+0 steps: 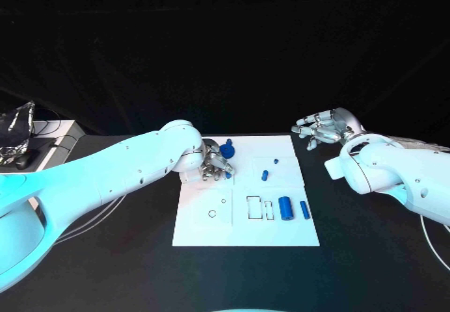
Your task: Assemble the parts on the task board
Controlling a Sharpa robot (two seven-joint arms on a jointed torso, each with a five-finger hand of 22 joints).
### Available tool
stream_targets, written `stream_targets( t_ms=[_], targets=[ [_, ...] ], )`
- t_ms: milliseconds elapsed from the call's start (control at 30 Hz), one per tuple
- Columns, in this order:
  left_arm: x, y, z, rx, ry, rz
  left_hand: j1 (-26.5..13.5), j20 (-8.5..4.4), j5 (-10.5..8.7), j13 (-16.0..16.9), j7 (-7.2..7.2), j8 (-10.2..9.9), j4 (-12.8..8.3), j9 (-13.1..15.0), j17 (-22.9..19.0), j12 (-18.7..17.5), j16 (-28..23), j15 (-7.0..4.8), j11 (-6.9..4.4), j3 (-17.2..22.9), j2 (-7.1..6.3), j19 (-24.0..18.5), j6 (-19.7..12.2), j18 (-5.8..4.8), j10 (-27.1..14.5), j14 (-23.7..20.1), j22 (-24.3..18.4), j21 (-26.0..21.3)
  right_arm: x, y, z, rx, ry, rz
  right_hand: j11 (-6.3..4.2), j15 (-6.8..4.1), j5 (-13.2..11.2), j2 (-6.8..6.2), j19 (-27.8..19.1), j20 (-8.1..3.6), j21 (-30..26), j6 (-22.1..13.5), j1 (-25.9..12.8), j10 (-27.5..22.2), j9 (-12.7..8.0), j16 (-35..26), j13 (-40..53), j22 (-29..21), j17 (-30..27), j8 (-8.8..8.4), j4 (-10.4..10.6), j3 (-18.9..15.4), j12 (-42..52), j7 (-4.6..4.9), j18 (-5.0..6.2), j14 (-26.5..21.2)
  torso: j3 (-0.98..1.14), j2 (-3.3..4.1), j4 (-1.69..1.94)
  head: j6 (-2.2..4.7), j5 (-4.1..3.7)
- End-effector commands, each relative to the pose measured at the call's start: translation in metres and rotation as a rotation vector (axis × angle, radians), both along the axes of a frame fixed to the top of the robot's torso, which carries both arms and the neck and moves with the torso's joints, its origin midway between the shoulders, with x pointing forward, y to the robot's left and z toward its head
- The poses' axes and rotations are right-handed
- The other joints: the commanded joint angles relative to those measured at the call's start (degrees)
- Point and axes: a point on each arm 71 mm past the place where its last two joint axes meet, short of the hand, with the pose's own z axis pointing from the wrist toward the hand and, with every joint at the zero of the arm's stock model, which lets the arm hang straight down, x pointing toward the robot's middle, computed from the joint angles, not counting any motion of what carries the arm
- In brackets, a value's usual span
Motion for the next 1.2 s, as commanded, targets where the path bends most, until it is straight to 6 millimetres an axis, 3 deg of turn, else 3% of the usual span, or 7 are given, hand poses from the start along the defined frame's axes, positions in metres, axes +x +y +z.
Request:
stream_targets(
  t_ms=[33,133,233,333,600,1033,1200],
  targets=[
    [-0.002,0.0,-0.003,-0.011,0.017,-0.012,1.03,-0.01,2.82,-0.19,0.41,-0.63,-9.48,0.02,-0.04,-0.39,0.31,0.14,0.2,8.82,1.27,-0.3,0.05,0.32,-0.32,-0.38,0.11,-0.21,0.0,0.001,-0.001,0.002,0.009,0.012,0.11,0.09,0.24,-0.23,0.21,-0.17,0.19,-0.13,0.15,0.39,-0.09,-0.3,-0.06,-0.07,0.04,-0.21,0.18,-0.02,-0.11,0.21,-1.06,0.46,-0.01,-0.05,0.01,-0.1,0.1],
    [-0.002,0.001,-0.002,-0.015,0.014,-0.009,0.97,0.0,4.13,-0.32,0.46,-0.84,-9.96,-0.06,-0.01,-0.52,0.39,0.11,0.17,8.87,1.27,-0.2,0.36,0.4,-0.15,-0.29,0.34,-0.09,0.0,0.0,-0.001,0.006,0.012,0.01,0.11,0.09,0.26,-0.23,0.21,-0.17,0.27,-0.13,0.16,0.39,-0.24,-0.3,-0.1,-0.11,0.09,-0.21,0.21,-0.03,-0.08,0.21,-1.05,0.49,-0.04,-0.05,0.02,-0.14,0.14],
    [-0.003,0.003,-0.001,-0.017,0.006,-0.007,0.96,-0.06,7.42,-0.36,0.46,-0.73,-10.61,0.09,0.64,-0.48,0.92,-0.03,0.04,9.08,0.89,0.16,0.93,0.51,0.23,0.17,0.85,0.26,0.0,0.0,-0.001,0.008,0.014,0.008,0.13,0.1,0.28,-0.26,0.14,-0.16,0.32,-0.25,0.2,0.36,-0.48,-0.33,-0.12,-0.16,0.11,-0.19,0.22,-0.01,-0.05,0.25,-1.05,0.45,-0.02,-0.07,0.04,-0.07,0.16],
    [-0.004,0.004,0.0,-0.021,-0.006,-0.003,1.08,-0.14,8.83,-0.37,0.34,-0.67,-10.86,0.19,1.61,-0.38,1.67,-0.16,-0.12,9.01,0.51,1.04,1.35,0.49,0.66,0.79,1.93,1.03,0.0,-0.001,-0.002,0.009,0.015,0.007,0.14,0.11,0.28,-0.28,0.11,-0.15,0.4,-0.29,0.21,0.35,-0.78,-0.35,-0.15,-0.23,0.14,-0.21,0.27,-0.01,-0.01,0.28,-1.03,0.46,0.01,-0.11,0.01,-0.06,0.32],
    [-0.008,0.01,0.005,-0.028,-0.033,0.004,1.26,-0.88,15.79,-0.8,-0.46,-1.32,-11.2,-0.16,5.43,-1.19,3.73,-0.93,-1.0,8.44,-1.76,2.6,3.93,0.44,3.15,3.28,3.6,2.19,0.0,-0.004,-0.002,0.011,0.015,-0.001,0.16,0.13,0.29,-0.37,0.03,-0.13,0.66,-0.31,0.21,0.32,-1.57,-0.39,-0.25,-0.35,0.21,-0.21,0.4,0.02,0.05,0.33,-1.01,0.48,0.04,-0.34,0.21,-0.07,0.7],
    [-0.011,0.025,0.013,0.004,-0.062,0.017,1.46,-0.9,16.63,-0.14,-0.58,-2.58,-11.1,0.42,7.41,-2.16,2.87,-1.1,-1.14,8.39,-2.16,3.16,5.0,0.46,3.98,4.07,4.28,2.06,0.0,-0.007,-0.003,0.013,0.019,-0.01,0.17,0.13,0.32,-0.39,0.0,-0.12,0.78,-0.32,0.25,0.35,-2.02,-0.41,-0.31,-0.47,0.24,-0.2,0.42,0.07,0.04,0.34,-1.0,0.5,0.07,-0.94,0.66,-0.68,0.78],
    [-0.011,0.026,0.014,0.016,-0.071,0.016,1.52,-0.93,16.69,0.0,-0.63,-2.61,-11.06,0.64,7.74,-2.19,2.83,-1.15,-1.2,8.38,-2.33,3.4,5.05,0.42,4.09,4.26,4.53,2.11,0.0,-0.008,-0.003,0.012,0.02,-0.011,0.17,0.13,0.32,-0.39,0.0,-0.12,0.78,-0.32,0.25,0.35,-2.02,-0.41,-0.31,-0.47,0.24,-0.2,0.42,0.07,0.04,0.34,-1.0,0.5,0.04,-0.84,0.64,-0.75,0.81]
  ],
)
